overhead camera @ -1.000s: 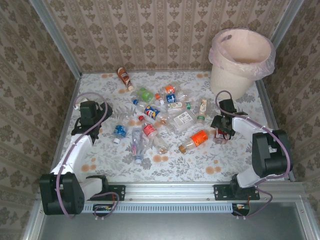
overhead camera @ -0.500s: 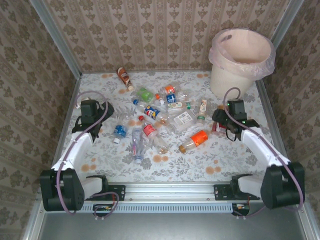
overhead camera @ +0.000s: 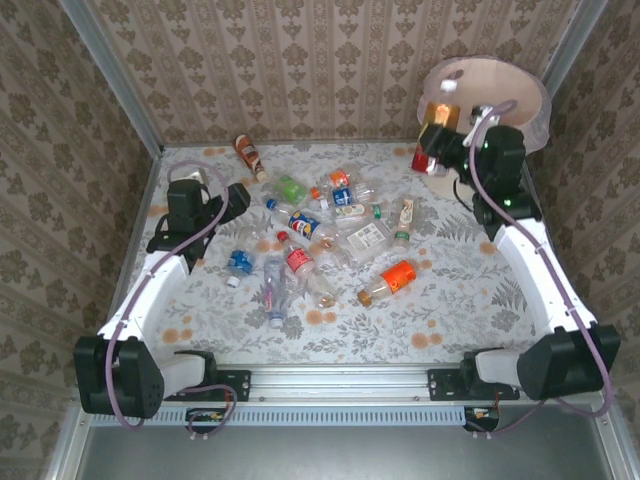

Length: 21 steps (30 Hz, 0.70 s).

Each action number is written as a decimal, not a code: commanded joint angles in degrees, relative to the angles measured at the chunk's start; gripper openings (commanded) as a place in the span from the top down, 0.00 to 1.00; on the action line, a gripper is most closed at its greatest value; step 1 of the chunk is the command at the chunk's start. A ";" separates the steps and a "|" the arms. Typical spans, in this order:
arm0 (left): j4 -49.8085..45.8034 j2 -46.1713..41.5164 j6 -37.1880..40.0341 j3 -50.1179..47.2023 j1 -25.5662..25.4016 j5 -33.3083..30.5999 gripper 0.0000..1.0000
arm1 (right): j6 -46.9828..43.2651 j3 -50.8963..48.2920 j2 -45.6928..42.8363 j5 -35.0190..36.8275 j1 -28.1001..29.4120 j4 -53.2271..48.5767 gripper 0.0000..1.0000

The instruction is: Put the plastic bottles in the bin

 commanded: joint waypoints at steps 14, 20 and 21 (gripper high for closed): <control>-0.91 0.22 0.06 -1.01 -0.67 -0.44 0.00 | -5.99 33.44 26.95 18.36 -7.33 -0.24 0.45; -2.01 -0.04 0.63 -0.84 -0.74 -0.52 0.00 | -11.06 41.39 34.64 16.55 -7.49 -9.64 0.42; -2.13 -0.10 0.79 -0.84 -0.74 -0.41 0.00 | -11.94 42.80 35.82 16.10 -7.59 -11.32 0.41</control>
